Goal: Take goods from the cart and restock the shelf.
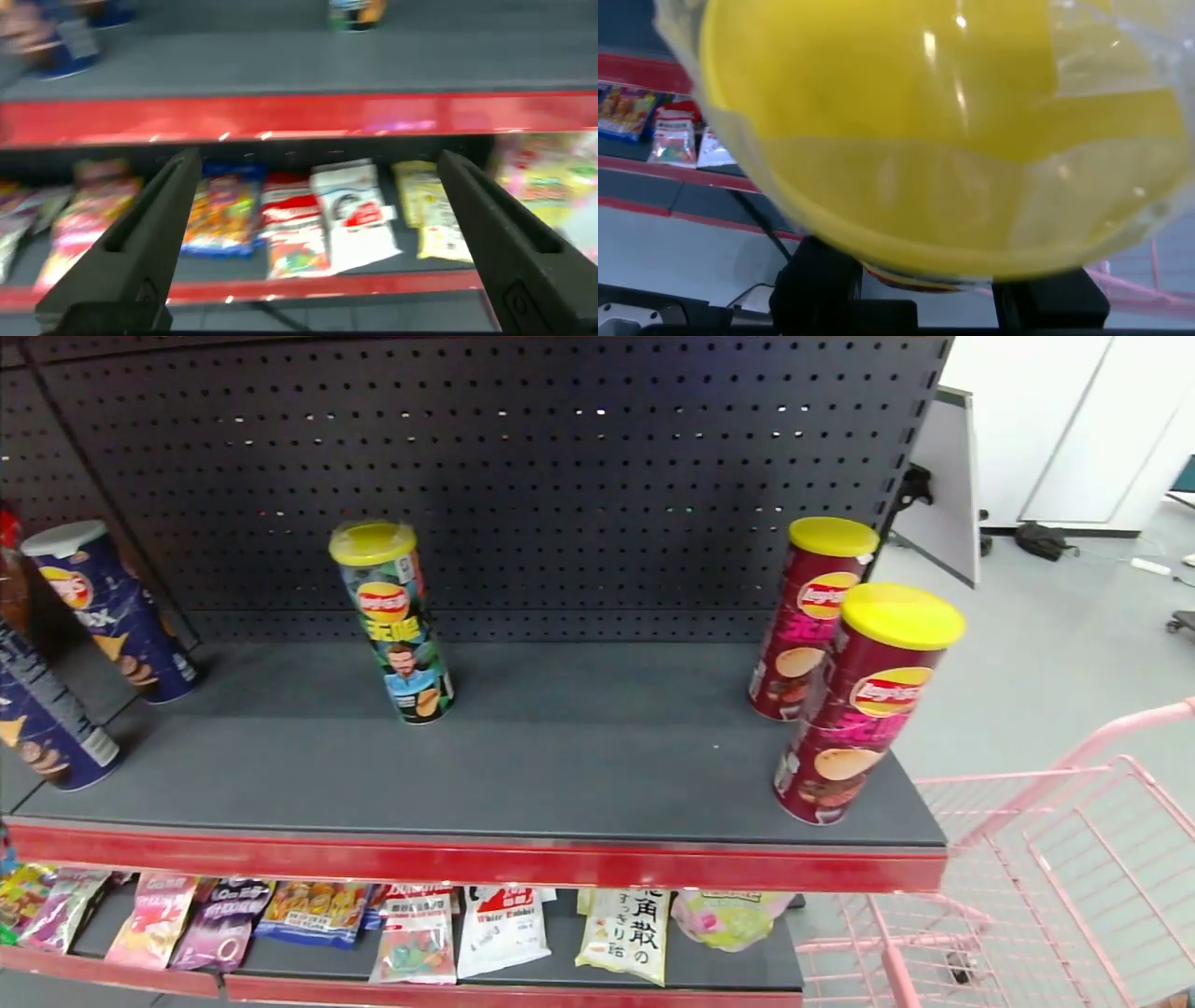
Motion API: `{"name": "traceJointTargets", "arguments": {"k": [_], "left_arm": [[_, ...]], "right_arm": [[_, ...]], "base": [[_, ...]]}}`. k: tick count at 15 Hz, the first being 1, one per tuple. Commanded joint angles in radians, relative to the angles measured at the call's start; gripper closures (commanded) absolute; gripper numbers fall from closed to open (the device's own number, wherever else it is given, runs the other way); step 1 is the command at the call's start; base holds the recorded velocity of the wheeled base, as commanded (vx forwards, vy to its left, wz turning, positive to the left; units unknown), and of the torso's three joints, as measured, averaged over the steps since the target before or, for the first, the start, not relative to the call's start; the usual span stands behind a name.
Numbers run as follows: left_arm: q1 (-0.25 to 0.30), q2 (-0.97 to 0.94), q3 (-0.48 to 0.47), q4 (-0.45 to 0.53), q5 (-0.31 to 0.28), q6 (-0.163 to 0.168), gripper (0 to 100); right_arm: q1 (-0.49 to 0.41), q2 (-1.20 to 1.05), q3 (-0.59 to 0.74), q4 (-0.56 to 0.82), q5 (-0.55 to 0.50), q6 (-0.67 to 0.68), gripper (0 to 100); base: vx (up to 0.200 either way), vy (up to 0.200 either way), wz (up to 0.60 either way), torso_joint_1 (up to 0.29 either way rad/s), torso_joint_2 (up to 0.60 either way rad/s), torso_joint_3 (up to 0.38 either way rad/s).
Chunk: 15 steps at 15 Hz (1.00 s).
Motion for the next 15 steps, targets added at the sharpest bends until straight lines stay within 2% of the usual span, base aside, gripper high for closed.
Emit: {"name": "traceJointTargets", "arguments": {"k": [1,2,9,15], "left_arm": [[0.0,0.001,0.0,0.0,-0.001,0.0,0],[0.0,0.001,0.0,0.0,-0.001,0.0,0],[0.0,0.001,0.0,0.0,0.0,0.002,0],[0.0,0.001,0.0,0.0,0.0,0.002,0]], "right_arm": [[0.0,-0.05,0.028,0.0,0.0,-0.001,100],[-0.001,-0.107,0.057,0.0,-0.005,0.0,100],[0.022,-0.289,0.138,0.0,-0.025,0.006,100],[0.026,-0.302,0.153,-0.023,-0.01,0.002,100]], "base": [[0.0,0.0,0.0,0.0,0.0,0.0],[0.0,0.0,0.0,0.0,0.0,0.0],[0.0,0.2,0.0,0.004,0.0,0.003],[0.0,0.2,0.0,0.001,0.0,0.004]]}}
